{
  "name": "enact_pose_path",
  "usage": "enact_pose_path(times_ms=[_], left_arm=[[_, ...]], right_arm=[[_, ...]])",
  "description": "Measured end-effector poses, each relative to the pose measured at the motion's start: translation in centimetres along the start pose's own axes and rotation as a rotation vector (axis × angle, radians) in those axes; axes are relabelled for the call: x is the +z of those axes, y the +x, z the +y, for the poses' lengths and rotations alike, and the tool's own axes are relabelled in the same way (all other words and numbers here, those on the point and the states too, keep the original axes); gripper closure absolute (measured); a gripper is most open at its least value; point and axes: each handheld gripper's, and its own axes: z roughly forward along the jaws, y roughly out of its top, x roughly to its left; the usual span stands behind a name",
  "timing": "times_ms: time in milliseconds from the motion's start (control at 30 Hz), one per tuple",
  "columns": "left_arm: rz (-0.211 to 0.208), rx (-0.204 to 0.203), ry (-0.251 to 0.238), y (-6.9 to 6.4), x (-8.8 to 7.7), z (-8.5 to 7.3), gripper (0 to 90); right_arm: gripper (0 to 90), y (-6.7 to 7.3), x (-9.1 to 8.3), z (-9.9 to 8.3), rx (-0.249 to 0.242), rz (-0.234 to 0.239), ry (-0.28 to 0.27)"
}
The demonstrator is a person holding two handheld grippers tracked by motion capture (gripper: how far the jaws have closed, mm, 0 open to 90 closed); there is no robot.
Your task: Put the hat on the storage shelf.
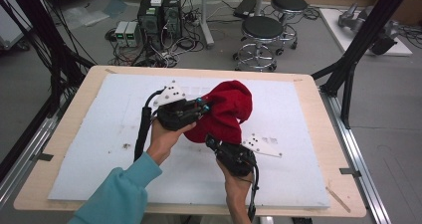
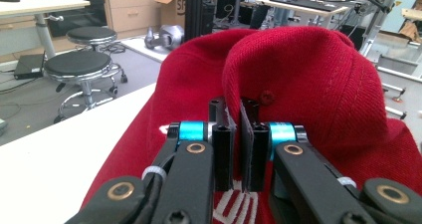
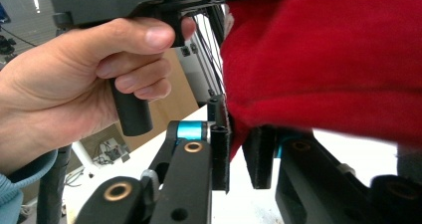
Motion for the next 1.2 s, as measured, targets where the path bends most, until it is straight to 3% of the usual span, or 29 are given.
enact_pose_path(times_ms=[200, 267, 433, 533, 567, 800, 967, 1100, 1200], left_arm=[[-0.014, -0.004, 0.005, 0.1, 0.0, 0.0, 83.7], [-0.017, -0.004, 0.005, 0.2, -0.1, 0.0, 78.4], [-0.025, -0.003, 0.028, 0.3, -0.3, 0.0, 43.7], [-0.022, -0.051, 0.084, 0.5, -0.1, -0.2, 13.8], [-0.028, -0.054, 0.089, 0.7, -0.2, -0.2, 11.2], [-0.044, -0.027, 0.081, 1.8, -1.8, -0.8, 8.7], [-0.005, 0.025, 0.083, 2.7, -3.7, -1.6, 8.7], [0.015, 0.034, 0.102, 3.9, -5.6, -2.7, 8.7], [0.022, 0.041, 0.083, 5.0, -7.6, -4.0, 11.9]], right_arm=[[84.5, -0.1, -0.1, 0.1, -0.002, -0.003, 0.017], [84.7, -0.1, -0.2, 0.2, -0.01, -0.011, 0.028], [84.8, -0.4, -0.4, 0.1, -0.008, -0.032, 0.041], [84.8, -0.6, -0.6, 0.2, -0.015, -0.041, 0.043], [84.8, -0.7, -0.7, 0.2, -0.017, -0.043, 0.047], [84.9, -0.9, -0.8, 0.9, -0.053, -0.061, 0.062], [84.9, -1.1, -0.8, 1.8, -0.086, -0.092, 0.065], [84.9, -1.7, -0.6, 3.2, -0.113, -0.126, 0.064], [84.9, -2.2, -0.5, 4.5, -0.147, -0.161, 0.069]])
